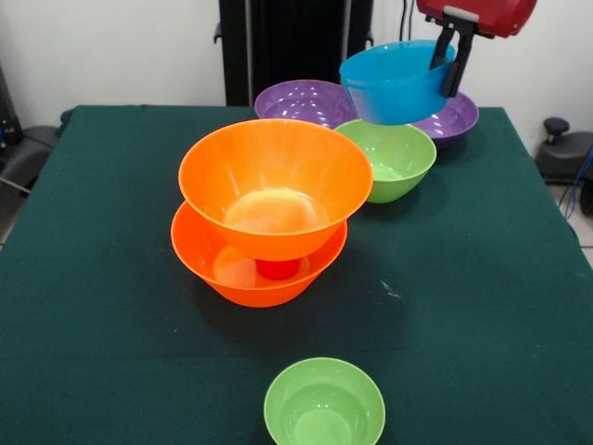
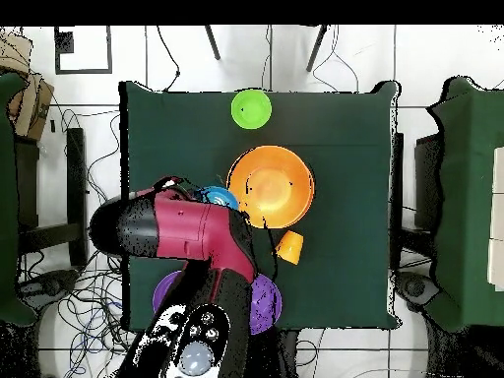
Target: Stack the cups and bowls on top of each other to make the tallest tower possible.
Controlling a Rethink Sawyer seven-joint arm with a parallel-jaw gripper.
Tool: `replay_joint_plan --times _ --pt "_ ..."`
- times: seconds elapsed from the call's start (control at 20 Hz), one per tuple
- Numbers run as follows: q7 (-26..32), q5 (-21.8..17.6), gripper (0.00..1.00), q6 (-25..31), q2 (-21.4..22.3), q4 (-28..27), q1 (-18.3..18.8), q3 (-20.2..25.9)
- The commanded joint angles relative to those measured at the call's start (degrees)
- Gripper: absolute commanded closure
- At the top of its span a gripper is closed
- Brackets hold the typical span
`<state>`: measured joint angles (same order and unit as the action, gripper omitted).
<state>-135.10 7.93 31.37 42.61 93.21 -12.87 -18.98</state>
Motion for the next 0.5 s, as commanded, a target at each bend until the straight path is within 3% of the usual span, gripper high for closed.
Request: replay_joint_plan --times 0.05,0.5 --pt "-14.3 1.4 1.0 3.0 -2.6 -4.1 -3.9 -1.8" --pt "-16.6 4.5 1.0 2.5 -4.4 -4.3 -7.0 -3.5"
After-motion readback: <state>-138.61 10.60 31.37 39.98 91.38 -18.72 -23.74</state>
